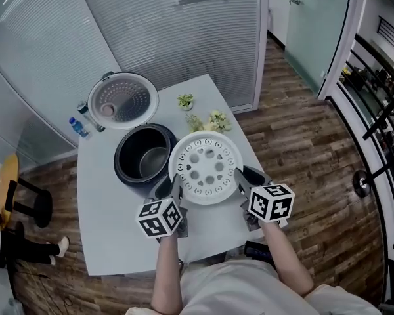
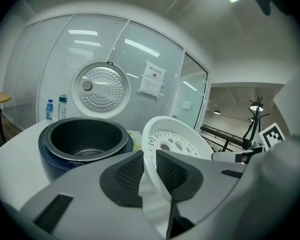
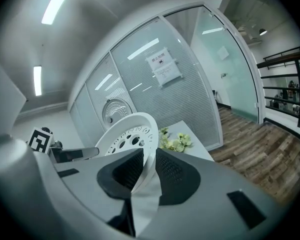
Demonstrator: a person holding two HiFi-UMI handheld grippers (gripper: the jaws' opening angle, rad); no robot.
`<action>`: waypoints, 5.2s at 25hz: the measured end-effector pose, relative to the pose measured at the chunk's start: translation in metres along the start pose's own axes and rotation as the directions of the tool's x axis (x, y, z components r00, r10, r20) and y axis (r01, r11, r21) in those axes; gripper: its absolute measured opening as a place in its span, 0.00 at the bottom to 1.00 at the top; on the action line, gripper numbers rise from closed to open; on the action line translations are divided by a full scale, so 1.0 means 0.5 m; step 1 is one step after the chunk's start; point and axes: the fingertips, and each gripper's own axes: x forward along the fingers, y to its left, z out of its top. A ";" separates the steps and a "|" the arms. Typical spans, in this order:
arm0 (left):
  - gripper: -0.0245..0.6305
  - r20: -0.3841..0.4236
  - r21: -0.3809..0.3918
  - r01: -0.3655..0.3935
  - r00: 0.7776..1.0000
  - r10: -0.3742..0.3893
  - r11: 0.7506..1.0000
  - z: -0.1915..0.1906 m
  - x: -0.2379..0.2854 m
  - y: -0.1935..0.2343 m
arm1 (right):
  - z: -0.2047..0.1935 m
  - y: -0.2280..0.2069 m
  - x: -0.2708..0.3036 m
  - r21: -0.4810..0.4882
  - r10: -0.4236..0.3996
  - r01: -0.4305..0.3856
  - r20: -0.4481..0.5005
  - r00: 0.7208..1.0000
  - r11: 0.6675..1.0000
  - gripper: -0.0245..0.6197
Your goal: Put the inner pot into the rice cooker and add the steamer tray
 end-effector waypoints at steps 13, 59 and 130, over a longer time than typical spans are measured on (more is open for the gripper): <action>0.16 0.088 -0.035 -0.072 0.993 0.075 0.997 0.038 -0.083 0.064 | 0.025 0.086 0.054 0.035 0.141 -0.141 0.000 0.990 0.989 0.16; 0.15 0.210 -0.090 -0.210 0.951 0.225 0.973 0.100 -0.183 0.240 | 0.052 0.278 0.185 -0.112 0.339 -0.338 -0.014 0.941 0.934 0.15; 0.24 -0.018 0.221 -0.302 0.949 0.314 0.927 0.018 -0.031 0.346 | -0.017 0.248 0.324 -0.504 0.076 -0.145 -0.156 0.985 0.852 0.21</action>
